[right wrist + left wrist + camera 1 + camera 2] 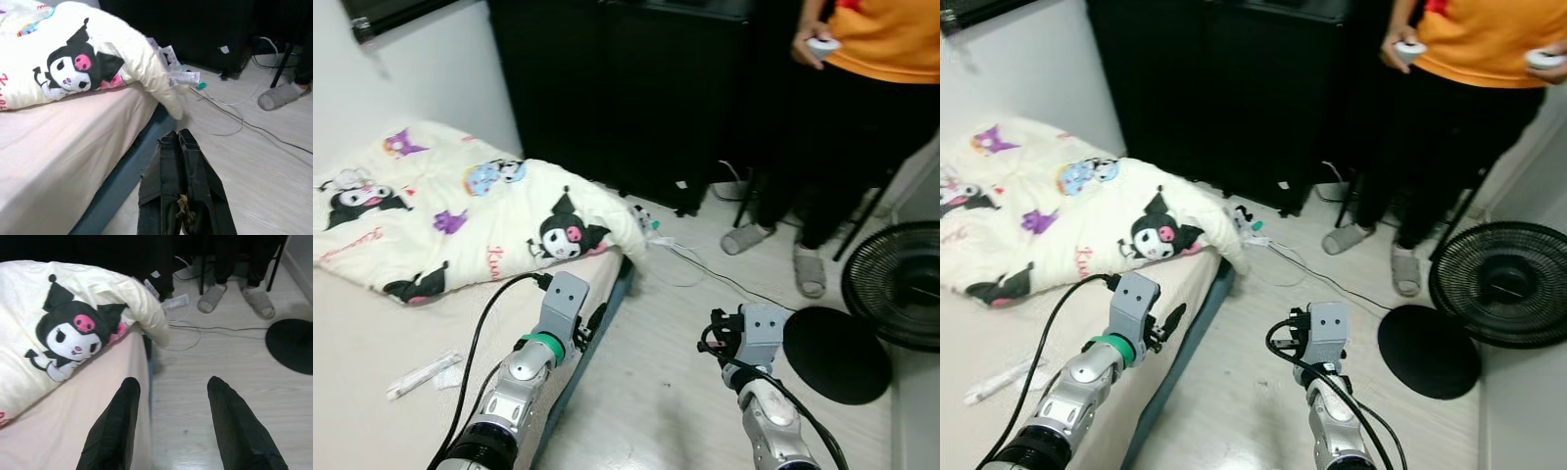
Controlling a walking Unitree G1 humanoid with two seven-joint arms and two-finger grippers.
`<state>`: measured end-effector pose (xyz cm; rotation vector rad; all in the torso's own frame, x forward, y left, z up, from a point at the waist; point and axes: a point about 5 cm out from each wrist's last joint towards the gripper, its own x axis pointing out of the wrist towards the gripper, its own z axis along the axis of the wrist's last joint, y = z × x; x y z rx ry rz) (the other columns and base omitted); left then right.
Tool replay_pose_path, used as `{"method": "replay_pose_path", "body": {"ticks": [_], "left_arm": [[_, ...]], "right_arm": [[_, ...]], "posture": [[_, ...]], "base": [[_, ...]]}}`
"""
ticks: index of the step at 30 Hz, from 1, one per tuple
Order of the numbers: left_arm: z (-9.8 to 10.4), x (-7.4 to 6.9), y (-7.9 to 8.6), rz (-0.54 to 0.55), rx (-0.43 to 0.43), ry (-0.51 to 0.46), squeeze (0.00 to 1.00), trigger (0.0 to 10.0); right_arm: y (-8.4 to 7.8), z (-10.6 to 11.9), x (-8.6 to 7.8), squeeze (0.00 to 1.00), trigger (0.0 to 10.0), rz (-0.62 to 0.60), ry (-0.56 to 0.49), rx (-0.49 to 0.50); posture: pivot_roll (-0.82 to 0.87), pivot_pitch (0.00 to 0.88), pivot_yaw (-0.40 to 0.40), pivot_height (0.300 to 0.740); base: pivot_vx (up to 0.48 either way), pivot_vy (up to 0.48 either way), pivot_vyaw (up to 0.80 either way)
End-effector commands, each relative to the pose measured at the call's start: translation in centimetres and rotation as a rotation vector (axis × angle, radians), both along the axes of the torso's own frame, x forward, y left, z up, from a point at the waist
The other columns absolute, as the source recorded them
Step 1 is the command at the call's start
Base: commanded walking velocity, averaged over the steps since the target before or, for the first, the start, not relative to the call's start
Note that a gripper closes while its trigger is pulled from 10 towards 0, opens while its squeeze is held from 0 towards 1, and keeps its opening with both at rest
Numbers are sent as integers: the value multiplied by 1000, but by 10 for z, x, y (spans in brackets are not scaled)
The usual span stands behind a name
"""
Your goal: Clean up the room
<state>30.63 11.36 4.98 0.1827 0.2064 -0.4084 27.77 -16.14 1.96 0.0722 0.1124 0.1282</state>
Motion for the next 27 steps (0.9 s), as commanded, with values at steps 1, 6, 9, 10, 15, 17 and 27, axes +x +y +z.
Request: {"method": "replay_pose_path", "body": {"ticks": [1,6,9,10,15,17,27], "left_arm": [[-4,-2,-1,-3,16,18,0,10000],[-3,-2,-1,2,15,16,0,10000],[-3,-2,-2,2,15,16,0,10000],[-3,-2,-2,2,15,17,0,10000],[-3,-1,-3,2,16,16,0,10000],[-3,-1,-4,0,15,16,0,10000],[-3,-1,-4,-2,15,17,0,10000]], "right_arm": [[0,-4,-3,0,10000,2,19,-8],[-1,-4,-3,0,10000,-7,19,-20],[-2,-4,-3,0,10000,-9,20,-20],[-3,-4,-4,0,10000,-12,22,-20],[-5,-5,-4,0,10000,-18,24,-22],[-5,-5,-4,0,10000,-22,26,-21],[-4,-5,-4,0,10000,-19,29,-32]], "posture": [[-52,42,46,740],[-50,44,46,740],[-51,46,45,740],[-52,45,45,740],[-53,46,45,740],[-53,46,45,740],[-54,46,45,740]], "base": [[0,0,712],[0,0,716],[0,0,719],[0,0,719],[0,0,719],[0,0,719],[0,0,723]]}}
